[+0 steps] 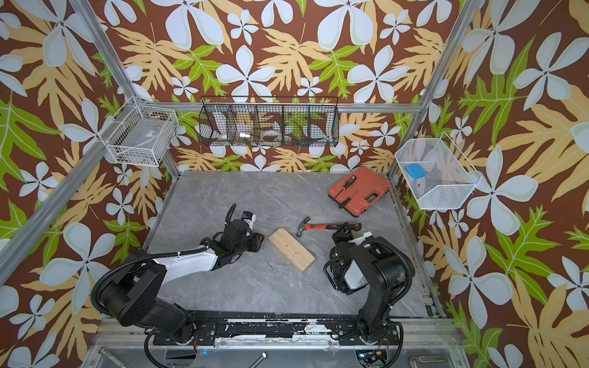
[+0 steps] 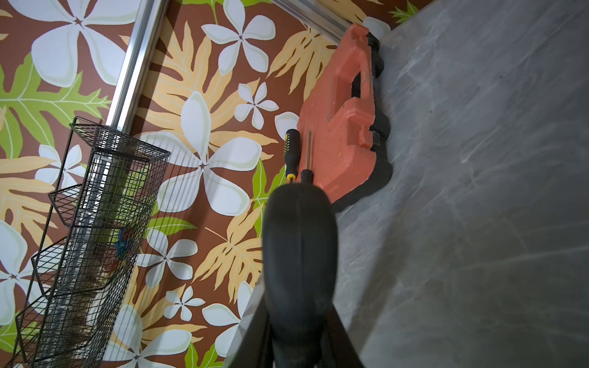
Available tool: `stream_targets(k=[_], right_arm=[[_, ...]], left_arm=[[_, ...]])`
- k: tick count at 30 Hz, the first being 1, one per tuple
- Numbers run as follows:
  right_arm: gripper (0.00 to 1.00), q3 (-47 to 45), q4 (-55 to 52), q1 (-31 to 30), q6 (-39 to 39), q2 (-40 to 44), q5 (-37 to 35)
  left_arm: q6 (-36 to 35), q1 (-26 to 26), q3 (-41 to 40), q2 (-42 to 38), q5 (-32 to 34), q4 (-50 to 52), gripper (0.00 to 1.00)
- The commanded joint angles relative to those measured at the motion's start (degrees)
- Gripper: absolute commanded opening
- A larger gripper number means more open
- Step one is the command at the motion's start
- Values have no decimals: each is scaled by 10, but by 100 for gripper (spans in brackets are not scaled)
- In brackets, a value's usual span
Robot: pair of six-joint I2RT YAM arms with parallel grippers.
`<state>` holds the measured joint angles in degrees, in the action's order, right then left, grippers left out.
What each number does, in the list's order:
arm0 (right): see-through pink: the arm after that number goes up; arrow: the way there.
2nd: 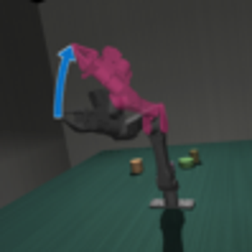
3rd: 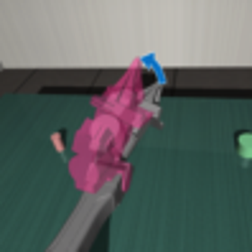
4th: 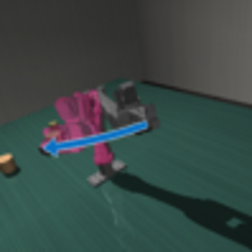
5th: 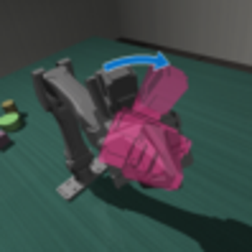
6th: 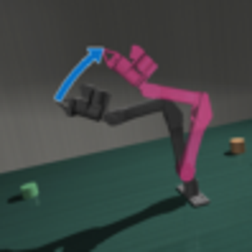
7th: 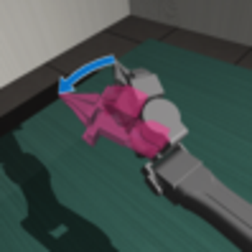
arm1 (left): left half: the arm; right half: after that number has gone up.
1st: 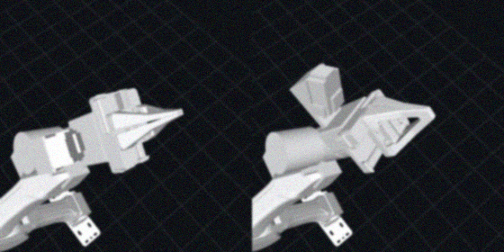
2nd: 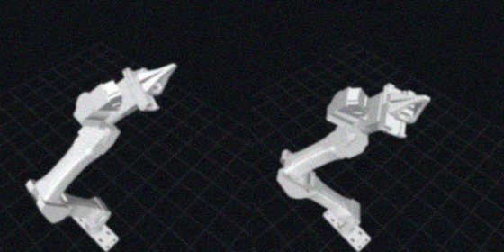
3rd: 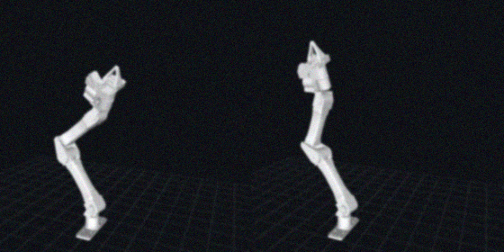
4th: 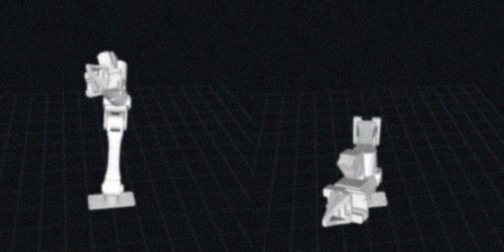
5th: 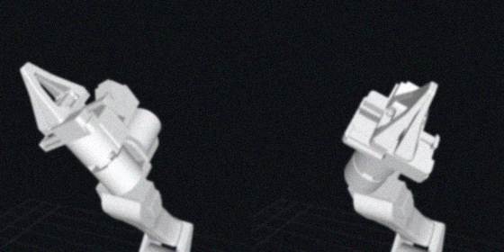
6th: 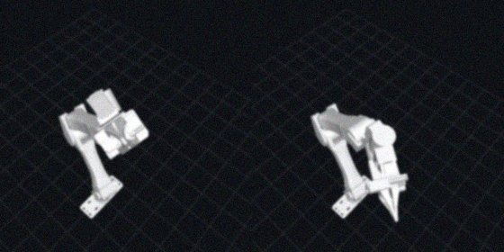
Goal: Use a claw hammer to pull out a nail
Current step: Place the hammer at the center of the board.
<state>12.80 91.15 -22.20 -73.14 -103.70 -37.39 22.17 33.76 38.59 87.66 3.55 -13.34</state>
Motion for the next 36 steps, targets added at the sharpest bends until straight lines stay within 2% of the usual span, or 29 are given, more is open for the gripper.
stream_targets(k=[1,8,14,25,30,36], right_arm=[[6,1,90,-1,-39,-17,-20],[19,-10,90,0,-125,-72,-38],[31,-15,89,-1,-153,-94,-49],[39,-21,86,-1,-201,-134,-47],[52,-32,31,0,-213,-98,-53],[73,-34,-74,-1,-238,-41,-43]], left_arm=[[2,0,0,1,-4,-12,45],[4,0,-1,2,-2,-13,45],[7,0,-4,4,-3,-15,45],[10,0,-3,8,0,-17,45],[12,0,-3,10,1,-16,45],[15,0,0,13,0,-16,45]])
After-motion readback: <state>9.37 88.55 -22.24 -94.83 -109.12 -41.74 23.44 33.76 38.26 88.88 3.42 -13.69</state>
